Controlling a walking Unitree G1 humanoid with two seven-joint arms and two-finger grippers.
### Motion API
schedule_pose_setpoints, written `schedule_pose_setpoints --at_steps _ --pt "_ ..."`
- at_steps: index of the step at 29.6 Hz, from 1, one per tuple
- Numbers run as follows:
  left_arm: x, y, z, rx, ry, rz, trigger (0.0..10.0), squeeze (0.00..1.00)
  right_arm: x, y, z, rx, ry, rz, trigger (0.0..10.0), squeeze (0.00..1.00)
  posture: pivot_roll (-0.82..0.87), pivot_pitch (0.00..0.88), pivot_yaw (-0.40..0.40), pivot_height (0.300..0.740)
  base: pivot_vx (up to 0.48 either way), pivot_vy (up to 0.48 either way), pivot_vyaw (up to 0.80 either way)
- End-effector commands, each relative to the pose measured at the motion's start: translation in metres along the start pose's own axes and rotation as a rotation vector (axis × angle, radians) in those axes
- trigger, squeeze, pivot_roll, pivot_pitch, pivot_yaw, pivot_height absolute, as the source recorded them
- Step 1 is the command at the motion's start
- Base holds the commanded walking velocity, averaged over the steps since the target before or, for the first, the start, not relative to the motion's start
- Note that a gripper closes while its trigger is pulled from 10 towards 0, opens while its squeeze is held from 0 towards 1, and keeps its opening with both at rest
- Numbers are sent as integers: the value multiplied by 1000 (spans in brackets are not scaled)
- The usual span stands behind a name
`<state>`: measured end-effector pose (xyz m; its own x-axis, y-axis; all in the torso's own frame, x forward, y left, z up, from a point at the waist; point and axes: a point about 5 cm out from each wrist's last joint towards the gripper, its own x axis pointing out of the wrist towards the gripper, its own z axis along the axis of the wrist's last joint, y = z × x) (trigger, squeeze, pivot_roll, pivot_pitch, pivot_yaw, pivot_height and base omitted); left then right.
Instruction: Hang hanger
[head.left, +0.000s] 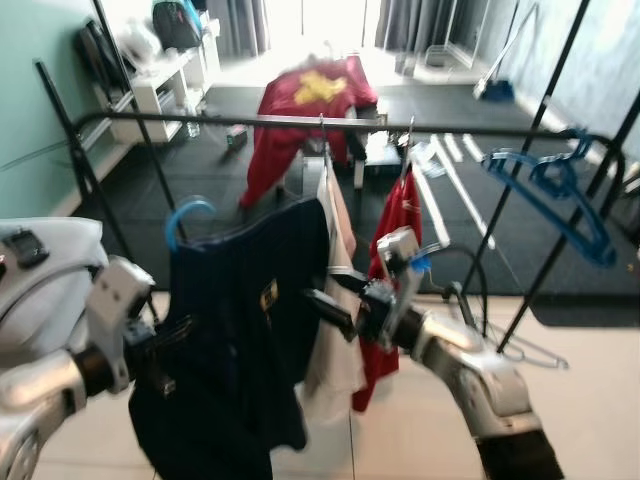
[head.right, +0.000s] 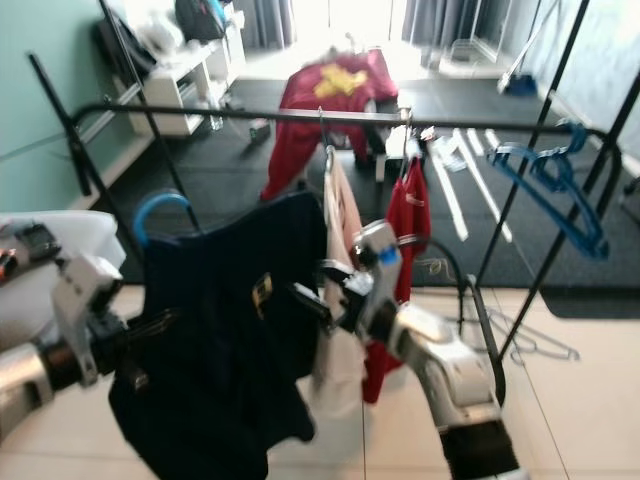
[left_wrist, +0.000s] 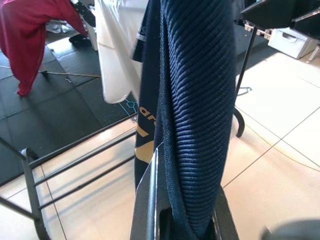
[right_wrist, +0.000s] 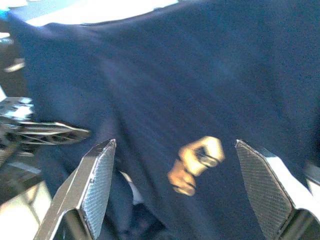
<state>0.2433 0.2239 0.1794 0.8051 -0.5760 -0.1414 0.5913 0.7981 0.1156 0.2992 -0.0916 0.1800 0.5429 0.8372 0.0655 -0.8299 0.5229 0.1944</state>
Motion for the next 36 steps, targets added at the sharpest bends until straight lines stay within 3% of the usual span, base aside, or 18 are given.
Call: schedule_pose_setpoints --at_steps 1,8,13,18,21,25,30,34,36 --pt "6 -7 8 -1 -45 -25 10000 0 -1 9 -2 -8 31 57 10000 0 -106 22 40 740 -416 0 0" --pt "13 -11 7 -5 -53 -31 10000 0 -1 20 -1 -29 46 119 10000 0 -108 22 42 740 -414 0 0" --pt "32 -10 18 -56 -116 36 10000 0 1 25 0 -23 45 131 10000 0 -92 23 46 740 0 0 0" --pt "44 -25 32 -67 -166 -7 10000 0 7 27 2 -15 27 110 10000 0 -86 23 44 740 0 0 0" --pt "45 -29 32 -34 -150 -29 10000 0 9 27 3 -15 19 101 10000 0 -84 23 44 740 0 0 0" --pt "40 -21 21 92 -27 -17 10000 0 3 24 19 -60 -6 119 10000 0 -84 21 43 740 0 0 0" --pt "32 -11 17 211 86 -32 10000 0 -20 23 55 -184 -28 247 10000 0 -87 18 42 740 0 0 0" --pt "27 3 13 317 190 -30 10000 0 -54 18 77 -374 128 321 10000 0 -91 13 35 740 0 0 0" --pt "26 5 13 324 198 -29 10000 0 -59 18 79 -405 163 337 10000 0 -91 13 35 740 0 0 0"
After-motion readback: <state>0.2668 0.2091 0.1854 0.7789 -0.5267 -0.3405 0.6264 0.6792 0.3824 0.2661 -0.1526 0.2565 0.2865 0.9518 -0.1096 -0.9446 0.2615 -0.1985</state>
